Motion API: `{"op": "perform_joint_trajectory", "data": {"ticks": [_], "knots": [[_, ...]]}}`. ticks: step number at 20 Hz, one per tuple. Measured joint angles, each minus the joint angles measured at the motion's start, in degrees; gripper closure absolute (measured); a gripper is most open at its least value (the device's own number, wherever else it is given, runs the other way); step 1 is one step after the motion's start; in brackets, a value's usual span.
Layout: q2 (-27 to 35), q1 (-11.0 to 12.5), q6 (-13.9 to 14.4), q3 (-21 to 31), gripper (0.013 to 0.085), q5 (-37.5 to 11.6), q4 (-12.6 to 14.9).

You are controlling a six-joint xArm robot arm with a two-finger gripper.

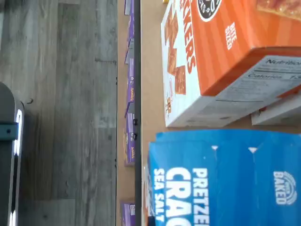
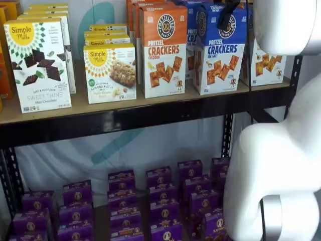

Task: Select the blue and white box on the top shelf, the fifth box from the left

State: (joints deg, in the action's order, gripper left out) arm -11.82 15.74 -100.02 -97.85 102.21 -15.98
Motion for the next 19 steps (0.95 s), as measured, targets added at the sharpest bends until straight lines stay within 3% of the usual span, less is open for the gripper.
{"op": "perform_joint_trajectory", "data": {"ticks": [4, 9, 19], "knots": [[0.2, 0.6, 0.5, -1.6, 0.045, 3.2, -1.4], [-1.5, 0.6, 0.7, -2.0, 0.045, 7.3, -0.8], [-12.1, 3.1, -1.5, 6.8, 0.045, 12.1, -0.1]]}}
